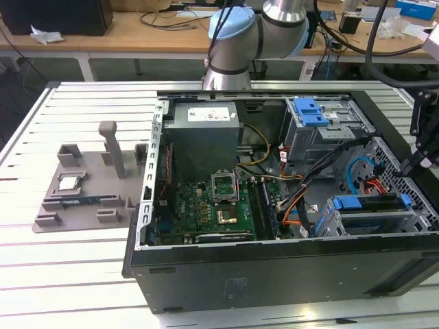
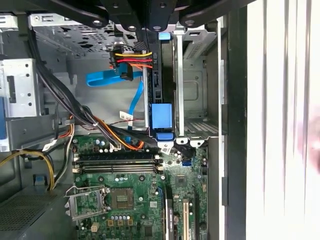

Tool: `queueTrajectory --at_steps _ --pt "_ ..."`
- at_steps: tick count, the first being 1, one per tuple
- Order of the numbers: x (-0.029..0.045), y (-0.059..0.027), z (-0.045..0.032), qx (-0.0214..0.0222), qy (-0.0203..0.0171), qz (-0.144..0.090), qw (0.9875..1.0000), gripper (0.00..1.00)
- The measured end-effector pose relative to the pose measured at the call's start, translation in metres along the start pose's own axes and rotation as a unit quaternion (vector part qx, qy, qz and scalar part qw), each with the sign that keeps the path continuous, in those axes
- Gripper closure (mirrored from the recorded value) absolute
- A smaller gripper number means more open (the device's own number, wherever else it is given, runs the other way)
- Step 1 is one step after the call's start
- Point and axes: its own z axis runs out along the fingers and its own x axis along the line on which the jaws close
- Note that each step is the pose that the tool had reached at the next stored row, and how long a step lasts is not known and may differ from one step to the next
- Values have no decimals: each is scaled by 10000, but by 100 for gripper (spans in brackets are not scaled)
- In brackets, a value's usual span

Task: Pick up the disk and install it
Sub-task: 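Insert the first disk wire, then insert the second disk wire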

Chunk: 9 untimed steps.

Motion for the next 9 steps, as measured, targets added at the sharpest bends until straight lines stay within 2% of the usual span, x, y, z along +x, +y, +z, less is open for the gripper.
queueTrajectory --at_steps 7,9 --pt "0 1 -5 0 1 0 10000 89" --pt "0 1 -7 0 1 0 10000 76"
